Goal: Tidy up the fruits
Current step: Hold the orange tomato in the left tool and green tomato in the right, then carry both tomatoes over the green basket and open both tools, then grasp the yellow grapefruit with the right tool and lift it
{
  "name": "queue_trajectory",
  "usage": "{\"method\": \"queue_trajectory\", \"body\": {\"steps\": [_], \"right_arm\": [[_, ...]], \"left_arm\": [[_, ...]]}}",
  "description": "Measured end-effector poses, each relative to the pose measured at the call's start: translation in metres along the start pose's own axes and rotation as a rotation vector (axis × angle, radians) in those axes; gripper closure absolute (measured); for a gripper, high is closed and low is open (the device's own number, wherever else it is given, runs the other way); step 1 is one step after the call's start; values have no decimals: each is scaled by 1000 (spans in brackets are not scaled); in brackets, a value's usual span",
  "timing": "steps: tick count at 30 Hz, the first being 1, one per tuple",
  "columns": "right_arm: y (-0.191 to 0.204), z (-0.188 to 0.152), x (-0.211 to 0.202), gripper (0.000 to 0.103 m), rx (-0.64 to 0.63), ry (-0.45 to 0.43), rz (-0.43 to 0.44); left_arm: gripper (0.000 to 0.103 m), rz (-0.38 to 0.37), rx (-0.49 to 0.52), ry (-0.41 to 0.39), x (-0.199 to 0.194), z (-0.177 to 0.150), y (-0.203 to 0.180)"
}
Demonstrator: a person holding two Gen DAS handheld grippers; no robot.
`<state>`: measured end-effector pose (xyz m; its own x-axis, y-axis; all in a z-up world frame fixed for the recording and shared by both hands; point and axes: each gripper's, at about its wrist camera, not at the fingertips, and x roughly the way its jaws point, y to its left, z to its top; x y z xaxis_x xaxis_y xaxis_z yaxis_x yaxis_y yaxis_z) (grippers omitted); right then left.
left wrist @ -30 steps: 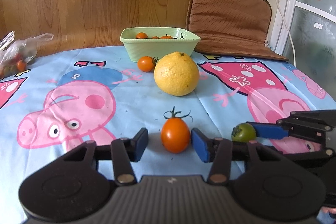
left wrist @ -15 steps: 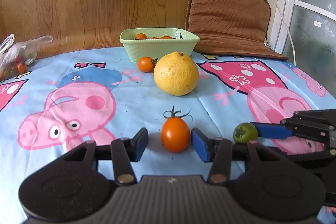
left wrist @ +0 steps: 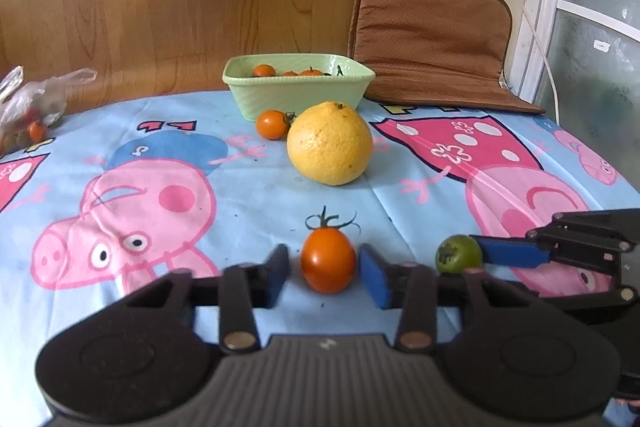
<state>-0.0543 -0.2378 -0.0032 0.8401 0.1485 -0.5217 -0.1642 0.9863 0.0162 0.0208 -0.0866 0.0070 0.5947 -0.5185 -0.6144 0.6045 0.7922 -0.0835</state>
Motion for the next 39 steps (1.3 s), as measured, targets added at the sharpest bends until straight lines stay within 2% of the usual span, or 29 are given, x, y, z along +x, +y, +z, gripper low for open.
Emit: {"method": "queue_trajectory", "body": {"steps": [6,12,17,22,25,27,29,34,37,39], "right_arm": [[-10,14,-2,71,21,-47,31],[-37,54,19,71,56,-115,54],[-69,97,56,71,80,-177,17],[-95,122,100,71,112,-149,-22],[-103,127,121,69,130,-120,-28],[-104,127,130,69,132,-105,-31],[-105,127,128,69,146,-106,-27],[-109,120,102,68,183,-133,3],[-111,105,84,66,249,-103,89],[-110,92,71,52,298,-83,180]], "left_arm": [[74,-55,-20,-20,0,17,7],[74,-85,-32,-90,12,75,24],[74,-92,-33,-114,51,137,39],[73,-74,-62,-64,106,175,52],[73,-61,-64,-29,133,181,54],[68,-43,-56,-20,143,181,54],[64,-41,-68,-32,140,179,58],[61,-83,-147,-81,106,167,73],[53,-146,-214,-85,81,147,77],[37,-179,-250,-74,69,127,78]]}}
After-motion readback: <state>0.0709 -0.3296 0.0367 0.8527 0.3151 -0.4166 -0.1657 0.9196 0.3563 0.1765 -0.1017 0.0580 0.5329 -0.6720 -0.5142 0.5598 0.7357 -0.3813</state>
